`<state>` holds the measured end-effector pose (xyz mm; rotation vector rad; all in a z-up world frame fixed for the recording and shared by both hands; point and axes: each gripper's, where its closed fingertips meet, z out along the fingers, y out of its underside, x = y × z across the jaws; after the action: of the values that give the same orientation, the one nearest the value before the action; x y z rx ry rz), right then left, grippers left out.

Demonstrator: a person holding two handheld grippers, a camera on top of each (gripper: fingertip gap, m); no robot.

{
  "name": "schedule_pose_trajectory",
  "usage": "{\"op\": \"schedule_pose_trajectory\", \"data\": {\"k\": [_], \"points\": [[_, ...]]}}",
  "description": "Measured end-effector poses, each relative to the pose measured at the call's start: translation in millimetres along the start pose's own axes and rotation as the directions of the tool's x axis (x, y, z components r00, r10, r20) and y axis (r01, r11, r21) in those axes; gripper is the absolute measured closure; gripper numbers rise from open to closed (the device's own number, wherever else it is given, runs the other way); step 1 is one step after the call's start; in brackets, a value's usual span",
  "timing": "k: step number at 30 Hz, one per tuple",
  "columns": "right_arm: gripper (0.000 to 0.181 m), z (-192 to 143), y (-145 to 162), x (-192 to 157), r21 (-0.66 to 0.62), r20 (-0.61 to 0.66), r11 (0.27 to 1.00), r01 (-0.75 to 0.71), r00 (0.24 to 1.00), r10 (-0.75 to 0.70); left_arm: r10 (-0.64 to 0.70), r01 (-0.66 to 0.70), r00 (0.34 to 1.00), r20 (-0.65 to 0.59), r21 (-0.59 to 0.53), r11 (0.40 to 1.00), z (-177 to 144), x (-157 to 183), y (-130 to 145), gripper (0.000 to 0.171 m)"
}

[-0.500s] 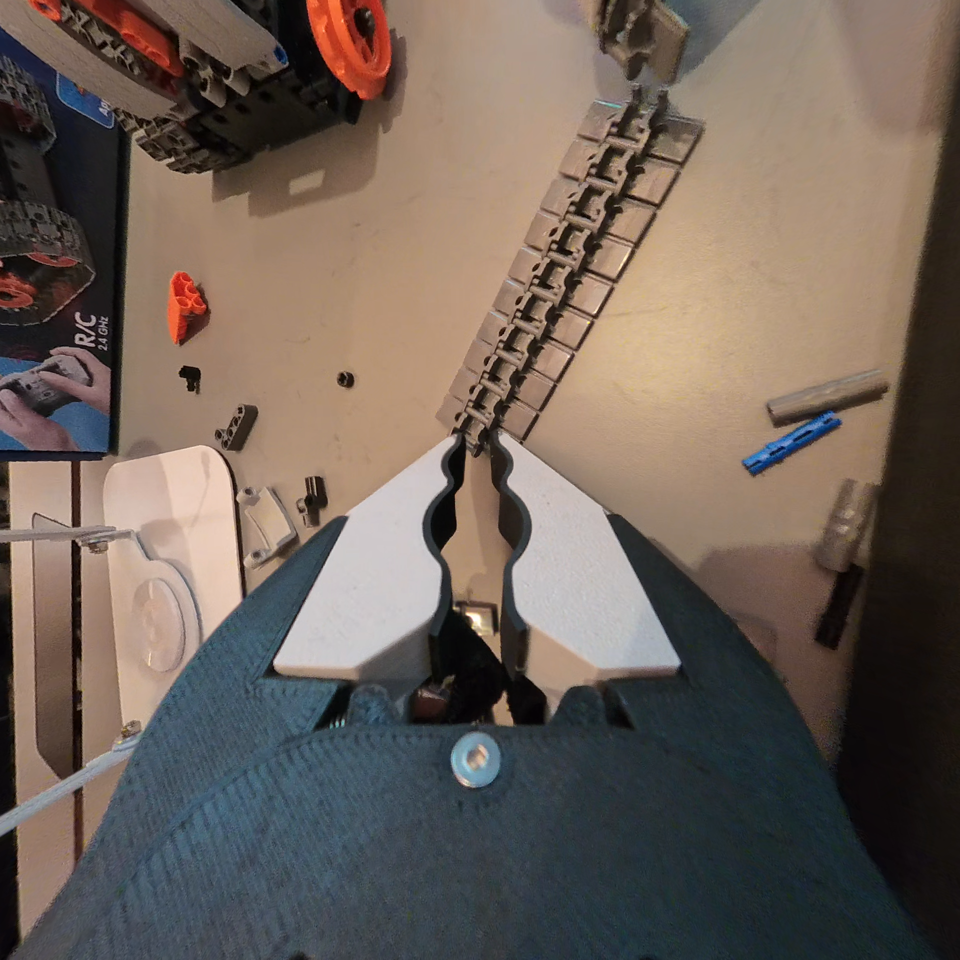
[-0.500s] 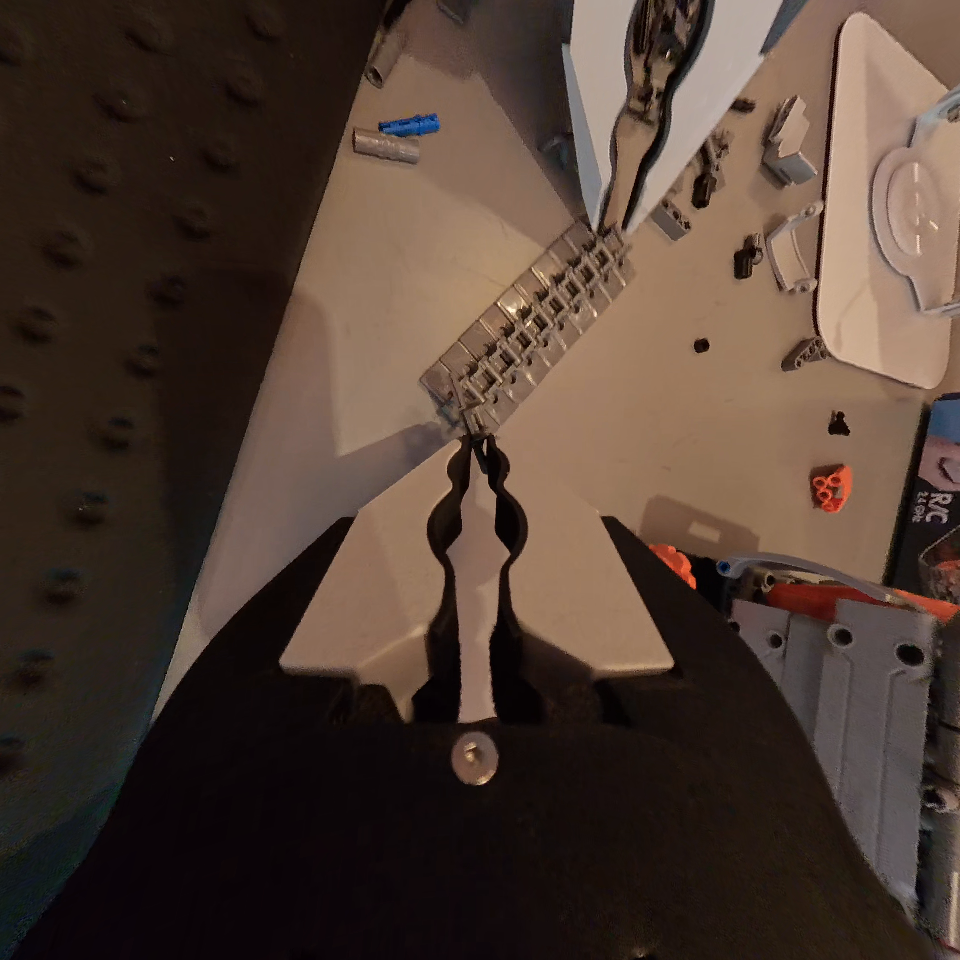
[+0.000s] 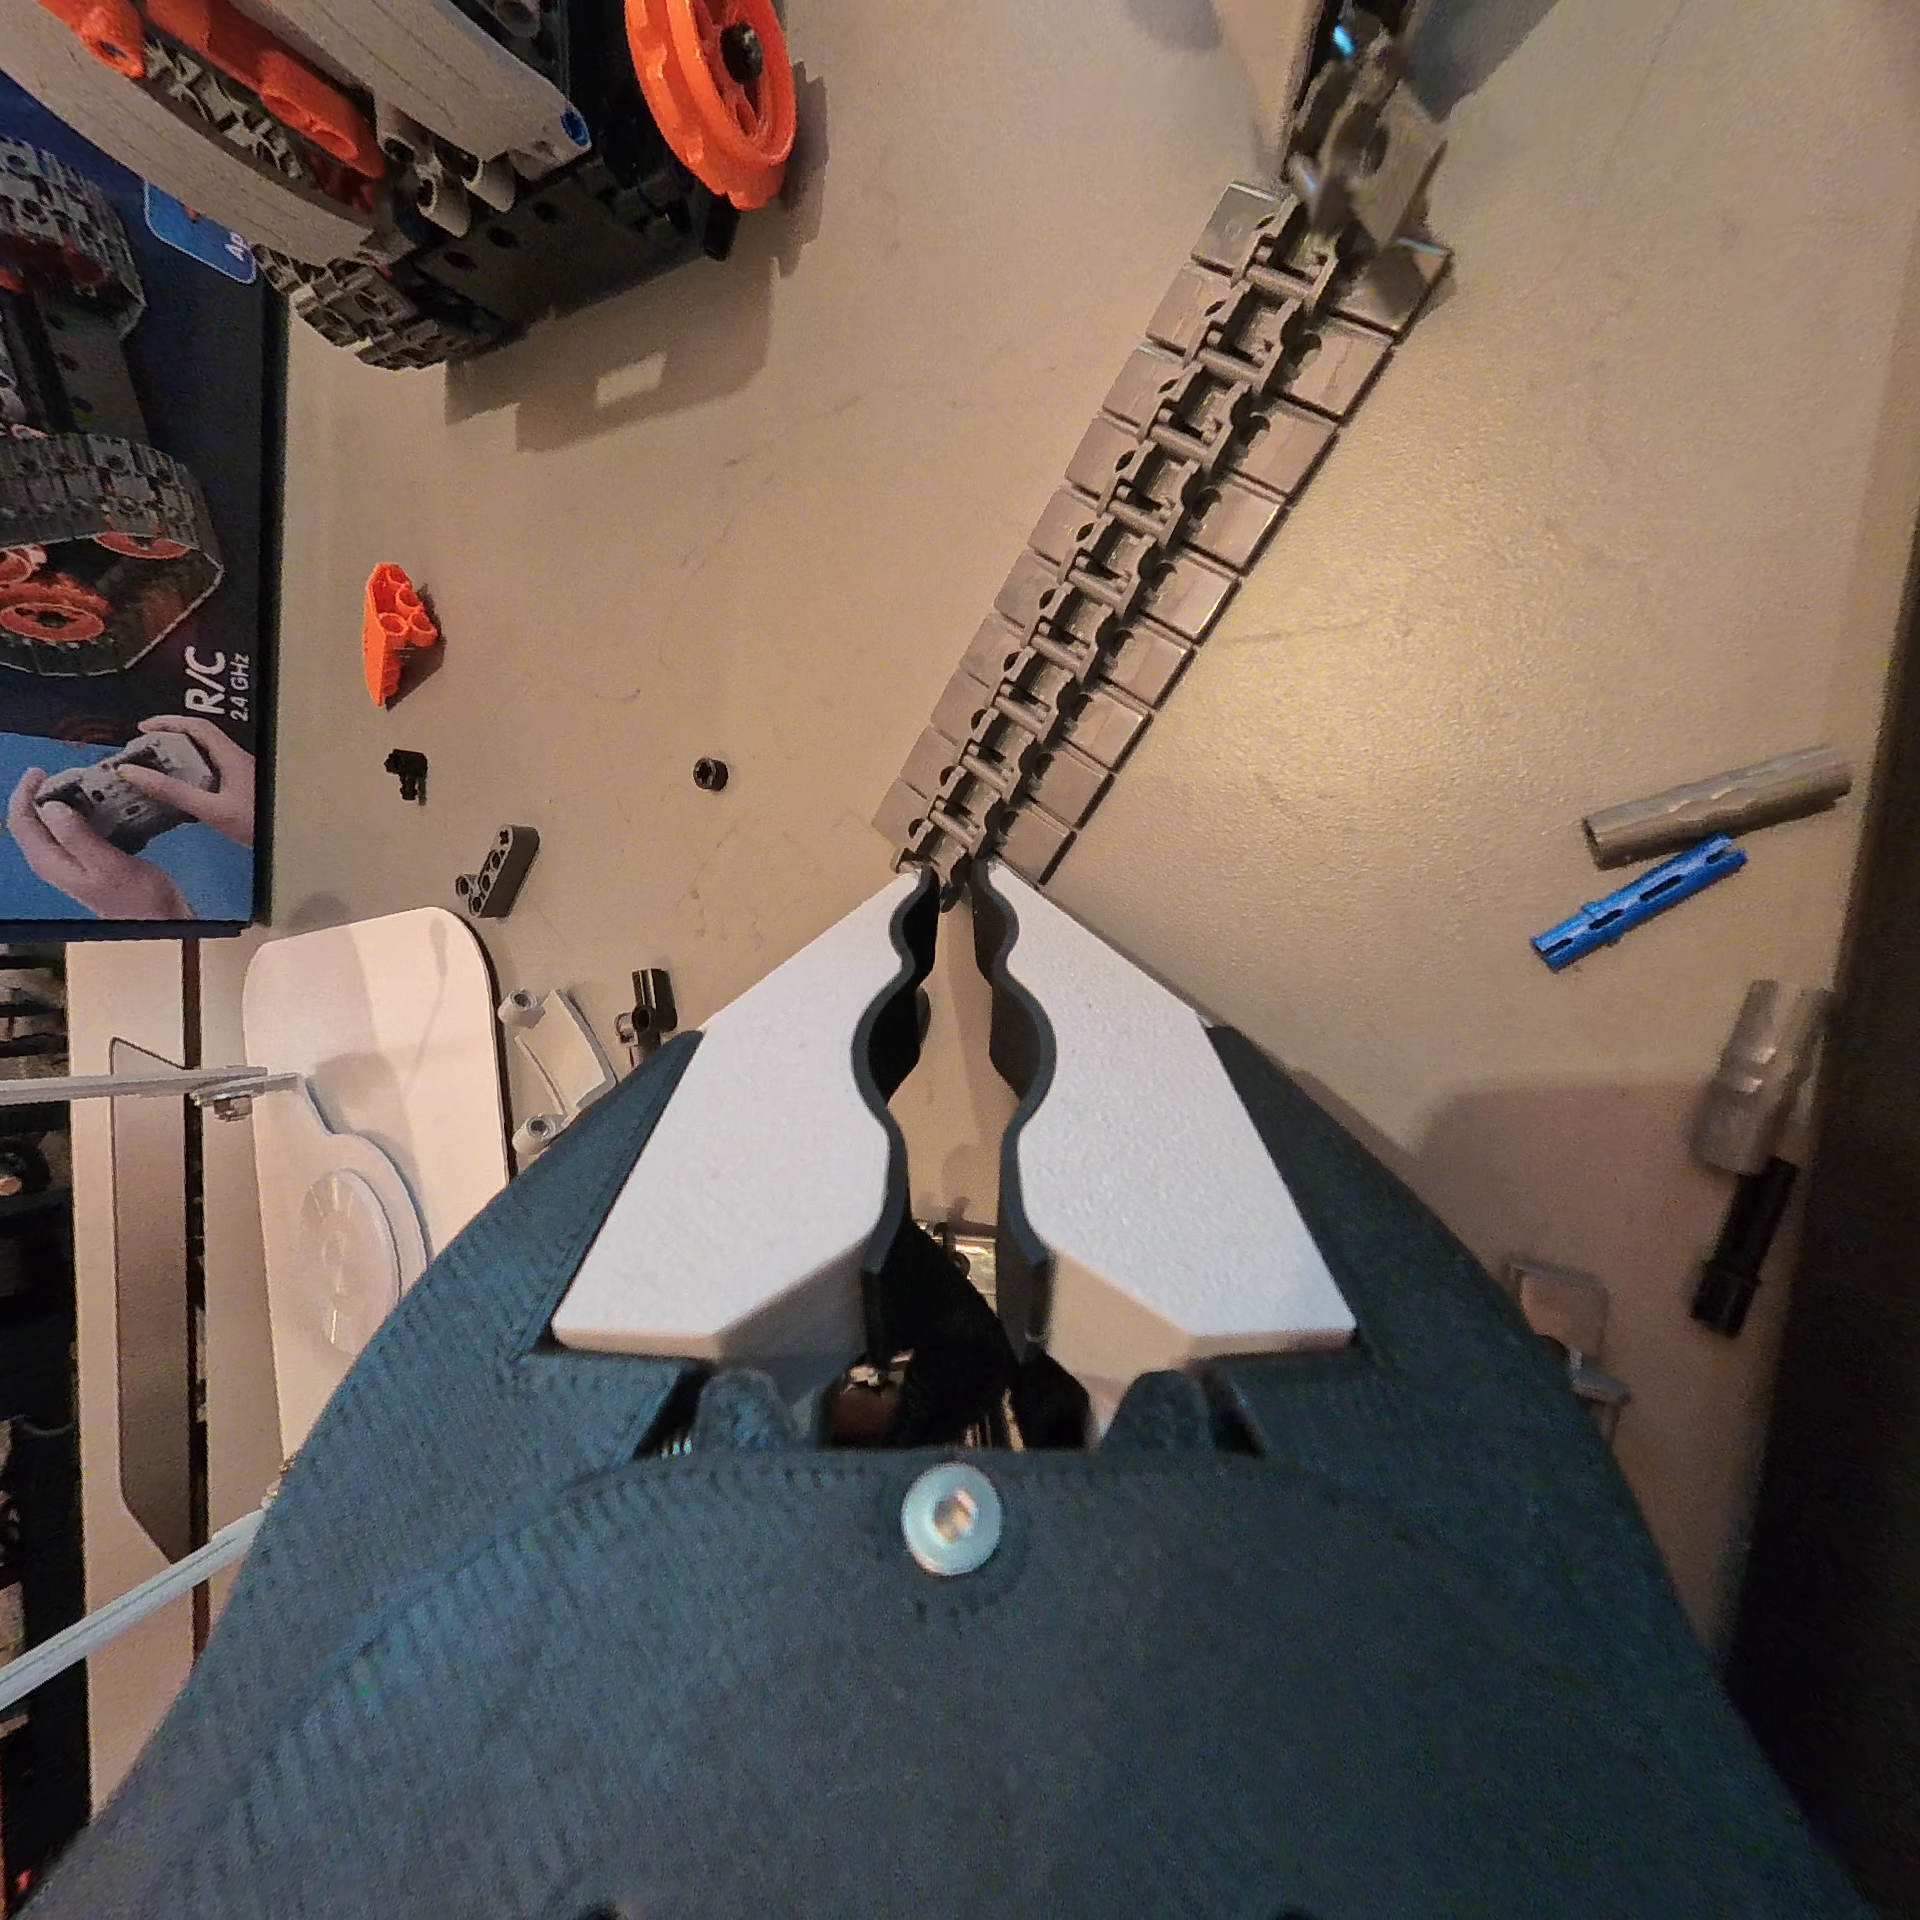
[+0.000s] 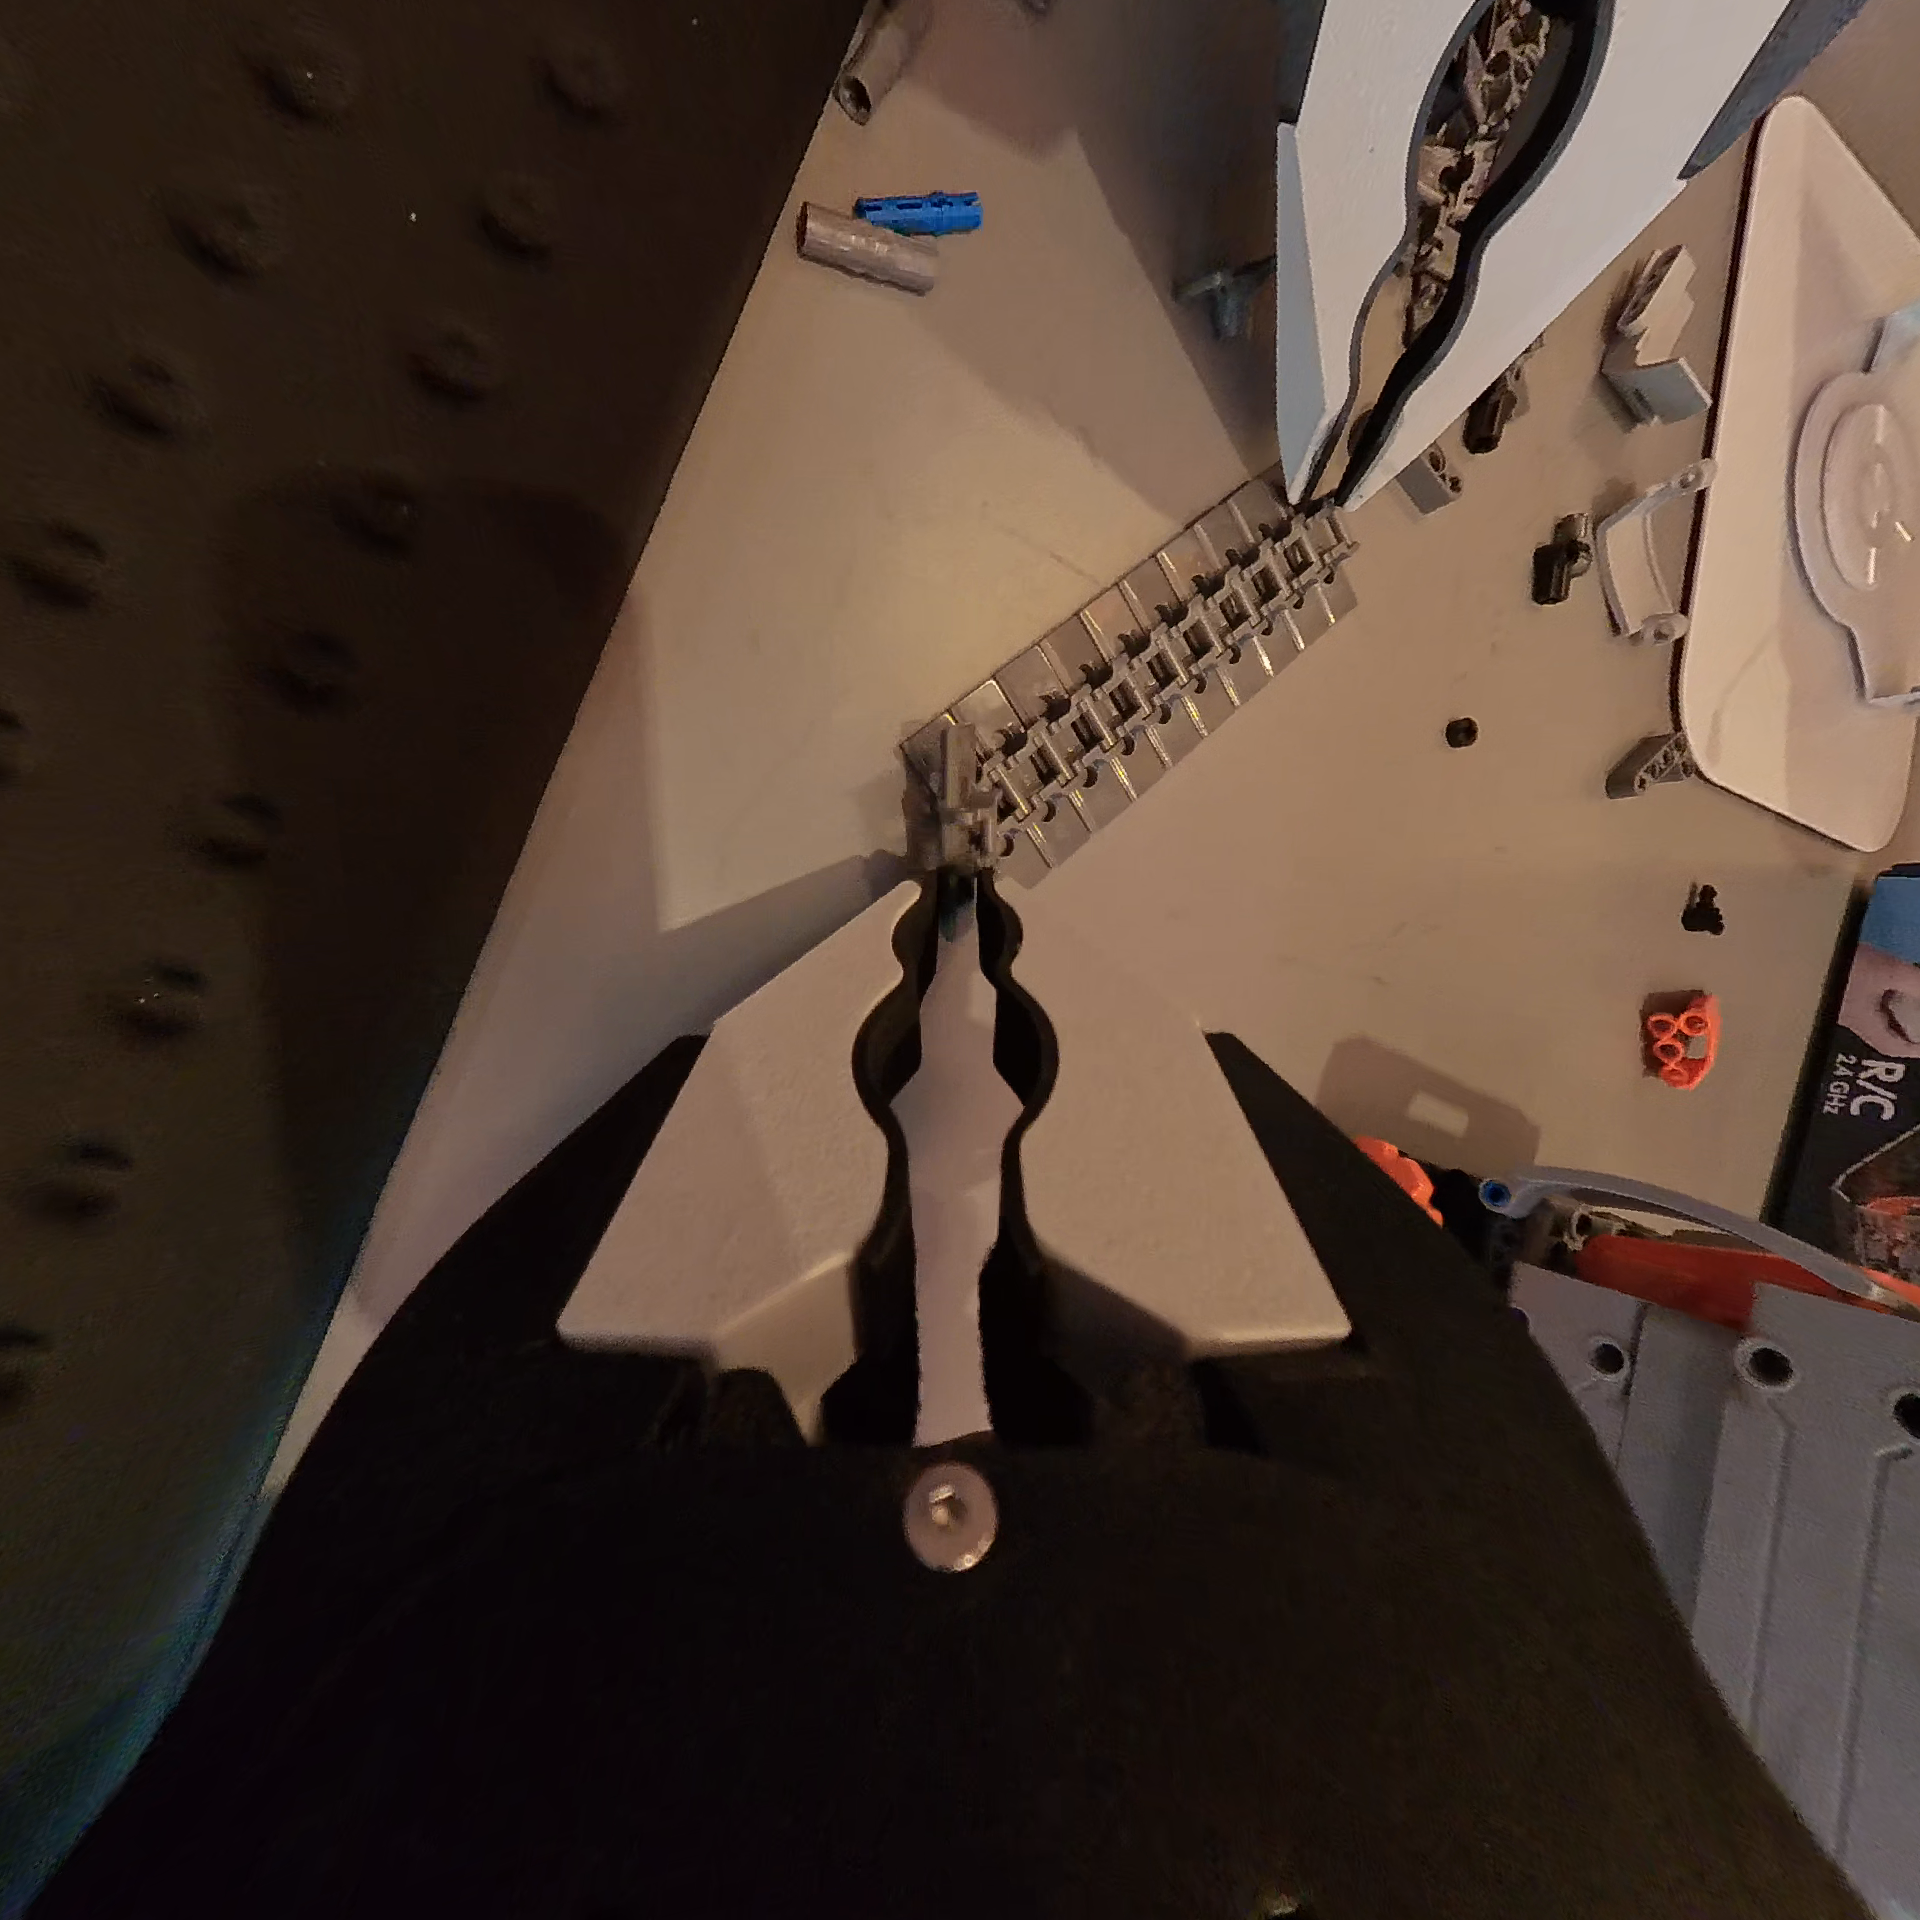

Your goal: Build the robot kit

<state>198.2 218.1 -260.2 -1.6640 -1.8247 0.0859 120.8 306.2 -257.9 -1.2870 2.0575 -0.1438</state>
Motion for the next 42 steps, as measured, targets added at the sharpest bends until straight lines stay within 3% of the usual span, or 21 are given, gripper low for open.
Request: {"op": "schedule_pose_trajectory", "data": {"k": [7,14,19,24,29,32,42], "points": [[0.167,-8,-1,2,-0.021,-0.019,1.000,0.011,1.000,-0.011,0.005,-0.005,1.000,0.002,-0.002,1.000,0,0,0,0.165],[0.170,-14,-14,0,0.015,0.005,0.981,-0.194,0.981,0.194,0.012,-0.012,1.000,-0.002,-0.003,1.000,-1,1,0,0.165],[0.173,-10,-12,-2,-0.008,-0.017,0.974,-0.228,0.973,0.228,0.015,-0.015,1.000,-0.002,-0.004,1.000,-1,1,0,0.165],[0.166,-7,-14,-9,-0.028,0.008,0.897,-0.441,0.897,0.441,0.018,-0.018,1.000,-0.002,-0.009,1.000,-2,2,0,0.165],[0.172,-6,-6,-10,-0.072,-0.065,0.824,-0.561,0.827,0.558,0.019,-0.019,1.000,-0.002,-0.010,1.000,-2,2,1,0.166],[0.181,-4,-6,-11,-0.078,-0.064,0.807,-0.586,0.811,0.582,0.022,-0.022,1.000,0.001,-0.014,1.000,-2,3,1,0.166],[0.181,-8,-6,-9,-0.071,-0.038,0.811,-0.581,0.814,0.579,0.025,-0.025,1.000,-0.003,-0.018,1.000,-3,4,2,0.166]]}}
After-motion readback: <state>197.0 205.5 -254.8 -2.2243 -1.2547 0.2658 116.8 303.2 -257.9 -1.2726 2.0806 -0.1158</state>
